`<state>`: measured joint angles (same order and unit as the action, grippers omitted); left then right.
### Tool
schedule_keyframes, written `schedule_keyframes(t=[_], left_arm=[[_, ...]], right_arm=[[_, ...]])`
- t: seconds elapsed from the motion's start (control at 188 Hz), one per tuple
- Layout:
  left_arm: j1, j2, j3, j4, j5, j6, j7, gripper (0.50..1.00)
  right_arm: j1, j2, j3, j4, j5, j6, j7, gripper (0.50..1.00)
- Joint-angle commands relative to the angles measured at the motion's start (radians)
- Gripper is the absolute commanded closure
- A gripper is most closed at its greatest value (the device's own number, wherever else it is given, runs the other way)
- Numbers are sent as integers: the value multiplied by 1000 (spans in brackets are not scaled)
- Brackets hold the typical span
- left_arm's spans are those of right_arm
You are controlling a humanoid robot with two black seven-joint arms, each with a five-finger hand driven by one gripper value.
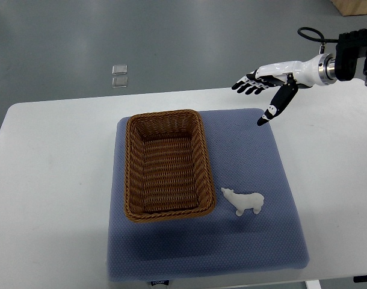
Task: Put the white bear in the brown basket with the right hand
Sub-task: 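Move the right hand over the white bear figurine beside the basket, then lower the right hand and close its fingers around the white bear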
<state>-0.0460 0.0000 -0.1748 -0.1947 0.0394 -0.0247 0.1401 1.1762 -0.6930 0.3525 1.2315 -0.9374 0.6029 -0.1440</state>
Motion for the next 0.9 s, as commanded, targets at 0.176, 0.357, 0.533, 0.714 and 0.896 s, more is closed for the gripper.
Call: schedule_keyframes(t=[0.176,0.357,0.533,0.714,0.896], left_arm=[[0,0,0,0,0,0,1,500],[0,0,0,0,-1,0,3,500],[0,0,0,0,-1,0,3,500],[0,0,1,0,0,0,3,500],[0,0,1,1,-1,0,3,500]], right_arm=[[11,-91,-83,220,131,8,-35,566],[-56,-91,-80,230,144,8,-34,568],[-121,-94,-80,244,134,8,-35,570],[-196,-85,-72,250,132,-78,-34,572],[-265,-69,-66,250,129,-140,-32,572]])
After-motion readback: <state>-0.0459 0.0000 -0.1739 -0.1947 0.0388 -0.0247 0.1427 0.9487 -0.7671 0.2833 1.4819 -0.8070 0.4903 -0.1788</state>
